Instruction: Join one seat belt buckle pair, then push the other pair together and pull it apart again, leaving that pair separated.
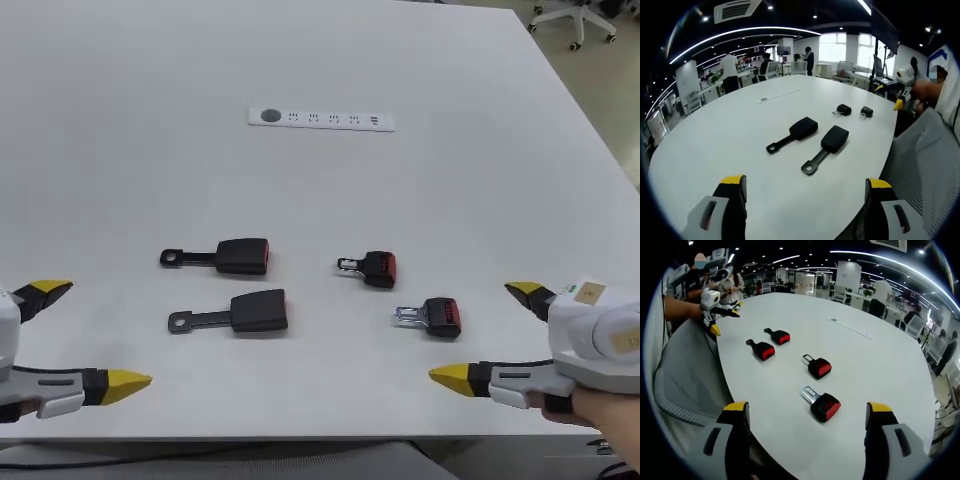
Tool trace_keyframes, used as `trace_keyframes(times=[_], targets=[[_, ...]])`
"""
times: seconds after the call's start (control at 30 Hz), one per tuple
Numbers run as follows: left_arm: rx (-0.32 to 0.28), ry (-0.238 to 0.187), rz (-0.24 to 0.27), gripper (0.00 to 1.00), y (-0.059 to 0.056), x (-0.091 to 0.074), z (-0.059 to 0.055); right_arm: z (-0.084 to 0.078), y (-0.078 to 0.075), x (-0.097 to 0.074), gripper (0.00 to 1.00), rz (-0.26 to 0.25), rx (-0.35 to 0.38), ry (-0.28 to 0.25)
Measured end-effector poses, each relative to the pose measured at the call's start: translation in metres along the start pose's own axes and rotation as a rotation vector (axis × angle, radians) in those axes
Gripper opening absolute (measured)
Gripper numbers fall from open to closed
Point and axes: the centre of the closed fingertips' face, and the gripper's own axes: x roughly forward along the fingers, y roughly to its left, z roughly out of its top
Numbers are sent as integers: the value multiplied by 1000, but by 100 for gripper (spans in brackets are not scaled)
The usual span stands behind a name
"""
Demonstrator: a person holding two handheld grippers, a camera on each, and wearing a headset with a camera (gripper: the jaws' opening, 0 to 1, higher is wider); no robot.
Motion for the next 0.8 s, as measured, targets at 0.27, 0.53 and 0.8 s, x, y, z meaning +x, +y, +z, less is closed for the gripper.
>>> trace_keyframes(times=[0.27, 0.53, 0.8], targets=[[6, 1, 1, 100, 3, 0, -1, -1, 1, 1, 94, 0, -7, 11], [5, 3, 7, 99, 9, 0, -4, -2, 1, 1, 91, 5, -12, 15], [55, 46, 32, 98, 14, -1, -9, -7, 2, 0, 86, 13, -32, 44]])
